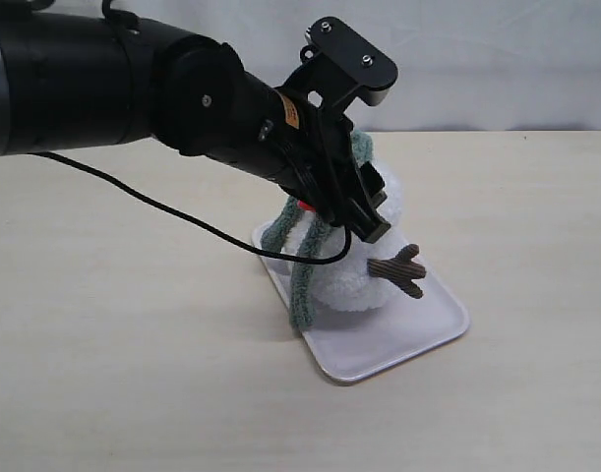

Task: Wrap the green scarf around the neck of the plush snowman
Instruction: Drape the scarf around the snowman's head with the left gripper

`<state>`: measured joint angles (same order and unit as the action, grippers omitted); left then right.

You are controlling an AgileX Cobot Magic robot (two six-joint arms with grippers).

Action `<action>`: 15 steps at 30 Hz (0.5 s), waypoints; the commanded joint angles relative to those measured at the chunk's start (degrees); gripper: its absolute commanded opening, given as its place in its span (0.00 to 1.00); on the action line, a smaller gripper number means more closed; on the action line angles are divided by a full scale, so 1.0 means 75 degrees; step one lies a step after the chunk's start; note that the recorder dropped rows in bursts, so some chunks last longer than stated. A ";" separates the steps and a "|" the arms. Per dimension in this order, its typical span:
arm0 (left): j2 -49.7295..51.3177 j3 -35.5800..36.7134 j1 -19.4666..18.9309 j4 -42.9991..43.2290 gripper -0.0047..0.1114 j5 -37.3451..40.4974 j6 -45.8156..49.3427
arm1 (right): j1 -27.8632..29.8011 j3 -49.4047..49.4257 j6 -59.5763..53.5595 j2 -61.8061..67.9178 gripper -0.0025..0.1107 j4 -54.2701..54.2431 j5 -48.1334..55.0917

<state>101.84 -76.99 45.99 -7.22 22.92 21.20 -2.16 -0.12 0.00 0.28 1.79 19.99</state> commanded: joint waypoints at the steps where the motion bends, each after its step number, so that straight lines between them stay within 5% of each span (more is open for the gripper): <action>1: 0.0234 -0.0055 0.0007 -0.0130 0.54 -0.0607 0.0003 | 0.0015 0.0016 0.0000 -0.0037 0.06 -0.0014 -0.0029; 4: 0.0296 -0.0055 0.0007 -0.0130 0.50 -0.0658 0.0003 | 0.0015 0.0016 0.0000 -0.0037 0.06 -0.0014 -0.0029; 15: 0.0306 -0.0055 0.0007 -0.0130 0.07 -0.1275 0.0003 | 0.0015 0.0016 0.0000 -0.0037 0.06 -0.0014 -0.0029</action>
<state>104.05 -76.99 45.99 -7.80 16.13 21.20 -2.16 -0.12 0.00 0.28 1.79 19.99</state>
